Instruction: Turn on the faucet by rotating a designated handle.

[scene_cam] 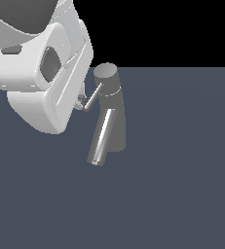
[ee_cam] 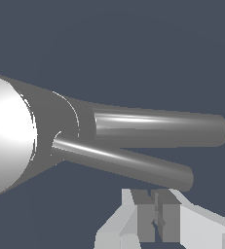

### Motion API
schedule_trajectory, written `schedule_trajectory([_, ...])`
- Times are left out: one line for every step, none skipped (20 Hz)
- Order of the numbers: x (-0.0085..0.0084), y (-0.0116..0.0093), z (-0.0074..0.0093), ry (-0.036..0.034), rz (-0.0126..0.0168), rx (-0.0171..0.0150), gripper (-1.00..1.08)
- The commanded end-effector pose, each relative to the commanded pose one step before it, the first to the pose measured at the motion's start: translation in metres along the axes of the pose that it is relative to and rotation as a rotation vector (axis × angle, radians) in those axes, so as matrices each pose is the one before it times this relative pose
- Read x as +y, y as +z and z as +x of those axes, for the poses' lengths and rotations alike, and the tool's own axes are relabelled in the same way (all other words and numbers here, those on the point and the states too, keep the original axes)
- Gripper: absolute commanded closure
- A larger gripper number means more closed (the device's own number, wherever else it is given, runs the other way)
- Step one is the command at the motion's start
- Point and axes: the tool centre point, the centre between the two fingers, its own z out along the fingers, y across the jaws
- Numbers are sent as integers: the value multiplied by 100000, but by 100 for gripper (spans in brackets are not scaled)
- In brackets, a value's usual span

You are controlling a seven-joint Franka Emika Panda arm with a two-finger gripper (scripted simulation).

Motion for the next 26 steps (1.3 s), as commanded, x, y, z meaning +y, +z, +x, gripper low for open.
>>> schedule_trajectory([141, 161, 1554, 1781, -489, 1276, 108])
schedule_trajectory([39, 13, 267, 62, -51, 55, 108])
schedule_trajectory([40, 4, 257, 44, -36, 39, 108])
schedule_trajectory([37, 20, 272, 77, -62, 68, 108])
schedule_trajectory([40, 4, 256, 44, -36, 39, 108])
schedule_trajectory([38, 13, 264, 63, -50, 55, 108])
schedule_trajectory([39, 4, 254, 44, -36, 39, 108])
schedule_trajectory([36, 20, 269, 77, -61, 68, 108])
schedule_trajectory([39, 4, 252, 44, -35, 39, 108])
schedule_trajectory([37, 13, 260, 63, -50, 55, 108])
schedule_trajectory([37, 9, 255, 55, -43, 48, 108])
schedule_trajectory([37, 9, 255, 55, -43, 48, 108])
schedule_trajectory([37, 9, 254, 55, -43, 48, 108])
schedule_trajectory([36, 9, 253, 55, -43, 48, 108])
schedule_trajectory([36, 9, 252, 55, -42, 48, 108])
schedule_trajectory([36, 5, 247, 45, -35, 40, 108])
schedule_trajectory([35, 9, 251, 55, -42, 49, 108])
schedule_trajectory([35, 9, 251, 55, -42, 49, 108])
schedule_trajectory([34, 9, 250, 55, -41, 49, 108])
schedule_trajectory([34, 9, 250, 55, -41, 49, 108])
schedule_trajectory([33, 9, 249, 56, -41, 49, 108])
schedule_trajectory([32, 9, 249, 56, -40, 50, 108])
schedule_trajectory([0, 0, 0, 0, 0, 0, 108])
schedule_trajectory([-560, -382, -1680, -3182, 1717, -1893, 108])
schedule_trajectory([-139, 10, 242, 100, -55, 61, 108])
schedule_trajectory([-140, 12, 246, 107, -59, 65, 108])
